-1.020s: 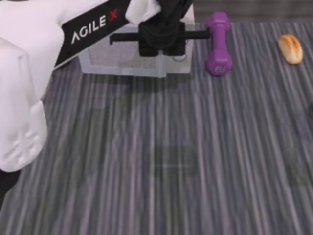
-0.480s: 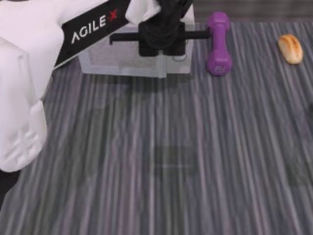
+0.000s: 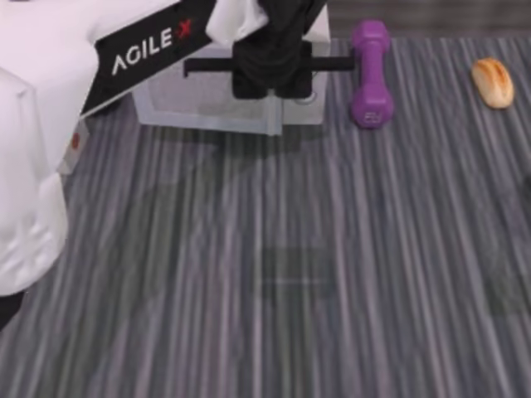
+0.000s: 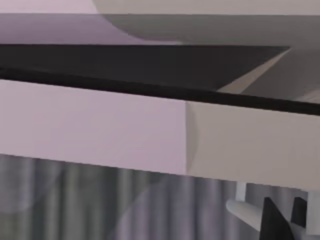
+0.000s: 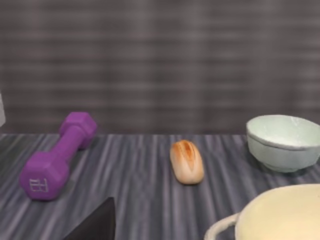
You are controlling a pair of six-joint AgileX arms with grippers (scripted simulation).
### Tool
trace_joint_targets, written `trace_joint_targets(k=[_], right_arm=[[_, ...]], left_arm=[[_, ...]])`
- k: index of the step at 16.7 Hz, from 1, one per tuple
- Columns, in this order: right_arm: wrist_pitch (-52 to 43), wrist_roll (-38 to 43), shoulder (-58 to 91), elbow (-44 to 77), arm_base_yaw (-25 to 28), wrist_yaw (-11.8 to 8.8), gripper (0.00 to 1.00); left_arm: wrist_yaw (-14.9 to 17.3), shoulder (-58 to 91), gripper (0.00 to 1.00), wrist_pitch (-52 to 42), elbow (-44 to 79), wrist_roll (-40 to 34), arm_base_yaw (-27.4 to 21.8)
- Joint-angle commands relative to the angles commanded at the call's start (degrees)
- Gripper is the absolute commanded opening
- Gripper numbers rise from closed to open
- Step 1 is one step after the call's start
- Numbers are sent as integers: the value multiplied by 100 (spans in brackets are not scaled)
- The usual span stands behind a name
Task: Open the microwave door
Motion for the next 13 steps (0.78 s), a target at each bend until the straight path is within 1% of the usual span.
trace_joint_targets(k=[4, 13], right_arm=[[0, 0, 0, 0, 0, 0, 100], [0, 0, 0, 0, 0, 0, 100]], left_arm=[[92, -294, 0, 253, -457, 254, 31], [94, -303, 0, 261, -467, 260, 32]])
